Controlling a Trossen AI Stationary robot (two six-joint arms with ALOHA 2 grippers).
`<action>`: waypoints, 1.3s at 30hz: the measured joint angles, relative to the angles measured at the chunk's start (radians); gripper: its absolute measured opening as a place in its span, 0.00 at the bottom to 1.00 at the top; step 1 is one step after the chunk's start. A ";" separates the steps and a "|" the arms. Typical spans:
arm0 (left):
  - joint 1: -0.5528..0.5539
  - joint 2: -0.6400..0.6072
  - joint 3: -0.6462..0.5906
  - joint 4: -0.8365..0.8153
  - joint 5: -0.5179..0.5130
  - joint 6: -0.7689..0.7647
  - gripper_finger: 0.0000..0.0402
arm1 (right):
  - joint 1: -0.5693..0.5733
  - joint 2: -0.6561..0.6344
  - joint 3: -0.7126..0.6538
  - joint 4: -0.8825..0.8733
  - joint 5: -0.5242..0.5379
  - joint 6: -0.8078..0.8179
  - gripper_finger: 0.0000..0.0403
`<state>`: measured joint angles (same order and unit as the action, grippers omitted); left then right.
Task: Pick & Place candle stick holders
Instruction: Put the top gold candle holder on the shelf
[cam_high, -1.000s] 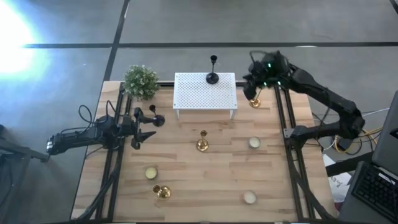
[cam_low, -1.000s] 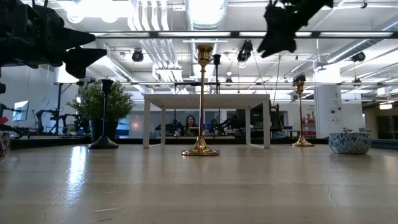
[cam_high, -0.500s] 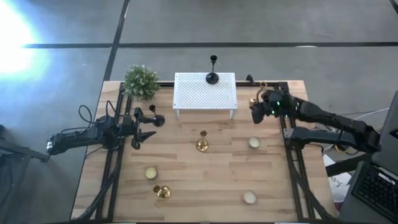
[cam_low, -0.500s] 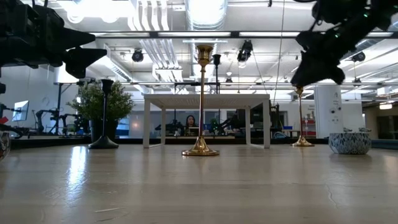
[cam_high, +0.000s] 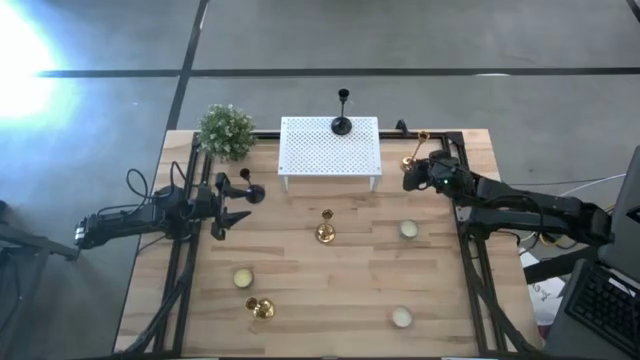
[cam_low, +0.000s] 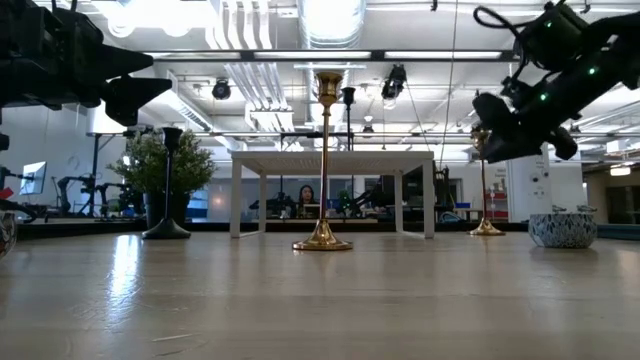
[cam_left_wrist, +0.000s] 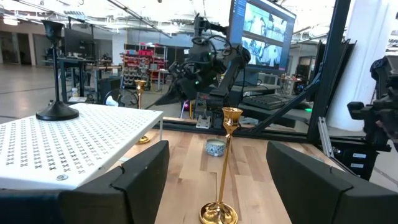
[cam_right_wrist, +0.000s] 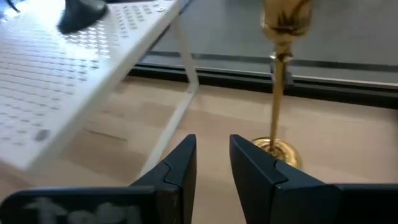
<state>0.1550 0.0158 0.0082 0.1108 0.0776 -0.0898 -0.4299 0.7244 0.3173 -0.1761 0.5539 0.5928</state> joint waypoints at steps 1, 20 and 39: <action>0.000 0.000 0.000 0.000 0.000 0.000 0.69 | 0.000 0.009 -0.005 0.001 0.025 -0.009 0.23; 0.000 0.000 0.000 0.000 0.000 0.000 0.69 | -0.084 0.228 -0.056 0.253 0.078 -0.093 0.48; 0.000 0.000 0.000 0.000 0.000 0.000 0.69 | -0.206 0.509 0.009 0.452 0.069 -0.208 0.30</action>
<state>0.1551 0.0158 0.0082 0.1108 0.0776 -0.0898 -0.6359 1.2338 0.3259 0.2759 0.6233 0.3850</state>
